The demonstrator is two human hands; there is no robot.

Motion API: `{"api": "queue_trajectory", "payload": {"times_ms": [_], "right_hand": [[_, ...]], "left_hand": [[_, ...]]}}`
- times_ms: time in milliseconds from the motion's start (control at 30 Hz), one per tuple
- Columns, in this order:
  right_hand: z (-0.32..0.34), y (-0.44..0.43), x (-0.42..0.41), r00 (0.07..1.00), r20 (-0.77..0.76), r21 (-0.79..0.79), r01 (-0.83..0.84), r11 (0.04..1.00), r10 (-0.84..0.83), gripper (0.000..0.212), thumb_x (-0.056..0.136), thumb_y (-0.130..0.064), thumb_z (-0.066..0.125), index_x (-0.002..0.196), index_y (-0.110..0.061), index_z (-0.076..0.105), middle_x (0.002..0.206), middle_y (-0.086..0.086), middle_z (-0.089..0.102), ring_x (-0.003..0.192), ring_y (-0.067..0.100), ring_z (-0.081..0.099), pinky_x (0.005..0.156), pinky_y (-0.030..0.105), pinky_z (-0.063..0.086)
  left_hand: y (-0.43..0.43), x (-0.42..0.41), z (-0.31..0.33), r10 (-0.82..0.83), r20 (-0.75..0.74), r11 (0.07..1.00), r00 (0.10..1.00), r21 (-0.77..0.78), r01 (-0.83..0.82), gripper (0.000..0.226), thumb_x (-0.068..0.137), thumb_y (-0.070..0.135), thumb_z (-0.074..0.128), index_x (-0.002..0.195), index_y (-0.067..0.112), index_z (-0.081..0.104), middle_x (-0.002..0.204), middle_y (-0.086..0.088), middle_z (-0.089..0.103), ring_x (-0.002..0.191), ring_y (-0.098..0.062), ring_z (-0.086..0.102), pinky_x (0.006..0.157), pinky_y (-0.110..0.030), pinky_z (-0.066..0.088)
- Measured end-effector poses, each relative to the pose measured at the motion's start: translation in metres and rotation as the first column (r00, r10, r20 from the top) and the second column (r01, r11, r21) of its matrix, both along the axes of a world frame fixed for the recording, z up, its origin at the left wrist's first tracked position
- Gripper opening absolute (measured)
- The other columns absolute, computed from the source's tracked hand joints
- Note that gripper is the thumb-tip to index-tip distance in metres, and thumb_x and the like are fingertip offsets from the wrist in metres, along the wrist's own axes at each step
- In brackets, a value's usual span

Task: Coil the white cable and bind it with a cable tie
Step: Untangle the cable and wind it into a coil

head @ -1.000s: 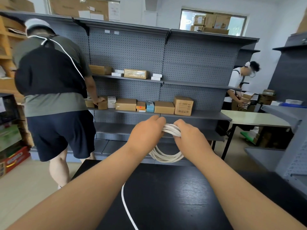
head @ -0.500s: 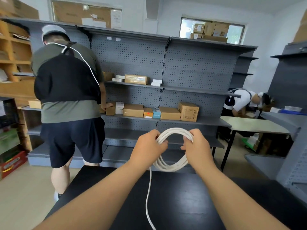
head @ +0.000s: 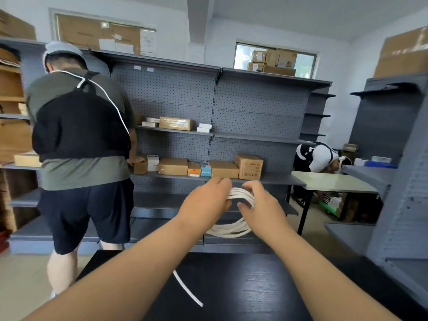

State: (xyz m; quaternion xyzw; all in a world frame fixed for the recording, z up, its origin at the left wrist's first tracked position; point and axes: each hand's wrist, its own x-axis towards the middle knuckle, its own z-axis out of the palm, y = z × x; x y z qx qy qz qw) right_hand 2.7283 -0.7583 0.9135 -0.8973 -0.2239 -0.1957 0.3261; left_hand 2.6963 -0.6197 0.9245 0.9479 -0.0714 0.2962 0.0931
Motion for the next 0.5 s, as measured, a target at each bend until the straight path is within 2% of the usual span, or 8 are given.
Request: {"api": "queue_trajectory", "payload": {"times_ms": [67, 167, 300, 433, 500], "right_hand": [[0.004, 0.001, -0.001, 0.998, 0.065, -0.085, -0.004, 0.996, 0.01, 0.027, 0.089, -0.02, 0.055, 0.114, -0.026, 0.047, 0.104, -0.005, 0.051, 0.093, 0.018, 0.054, 0.071, 0.026, 0.038], [0.008, 0.004, -0.003, 0.993, 0.121, -0.195, 0.04, 0.98, -0.017, 0.009, 0.094, -0.019, 0.045, 0.101, -0.02, 0.049, 0.089, -0.003, 0.043, 0.085, 0.024, 0.055, 0.062, 0.028, 0.034], [0.005, 0.004, -0.004, 0.989, 0.114, -0.204, 0.117, 0.972, -0.095, 0.006, 0.096, -0.019, 0.04, 0.091, -0.021, 0.041, 0.085, -0.002, 0.039, 0.07, 0.02, 0.044, 0.05, 0.029, 0.027], [0.001, 0.001, -0.002, 0.979, 0.094, -0.147, 0.196, 0.97, -0.183, 0.012, 0.096, -0.018, 0.039, 0.086, -0.022, 0.034, 0.085, -0.002, 0.037, 0.069, 0.021, 0.039, 0.057, 0.031, 0.028], [-0.002, 0.001, -0.001, 0.978, 0.088, -0.117, 0.199, 0.973, -0.189, 0.014, 0.096, -0.019, 0.039, 0.084, -0.022, 0.033, 0.085, -0.002, 0.038, 0.07, 0.02, 0.04, 0.059, 0.03, 0.03]], "left_hand": [[-0.002, -0.001, 0.006, -0.025, 0.03, 0.993, 0.999, 0.112, 0.022, 0.017, 0.089, 0.022, 0.052, 0.102, 0.013, 0.046, 0.103, -0.007, 0.051, 0.085, -0.032, 0.058, 0.059, -0.033, 0.035], [-0.004, -0.001, 0.008, -0.066, 0.075, 0.988, 0.995, 0.145, 0.055, 0.016, 0.09, 0.022, 0.051, 0.102, 0.013, 0.048, 0.101, -0.006, 0.053, 0.083, -0.028, 0.056, 0.059, -0.033, 0.037], [-0.003, 0.002, 0.001, -0.057, 0.093, 0.996, 0.994, -0.067, 0.064, 0.012, 0.086, 0.029, 0.056, 0.093, 0.021, 0.051, 0.091, 0.001, 0.057, 0.075, -0.017, 0.051, 0.062, -0.029, 0.042], [0.003, 0.008, -0.008, -0.001, -0.044, 0.944, 0.999, -0.329, -0.014, 0.011, 0.081, 0.029, 0.06, 0.08, 0.028, 0.05, 0.077, 0.008, 0.058, 0.071, -0.014, 0.054, 0.058, -0.028, 0.04], [0.005, 0.011, -0.01, -0.023, -0.101, 0.915, 0.995, -0.403, -0.02, 0.014, 0.08, 0.028, 0.061, 0.075, 0.031, 0.048, 0.07, 0.011, 0.055, 0.068, -0.011, 0.053, 0.054, -0.024, 0.037]]}}
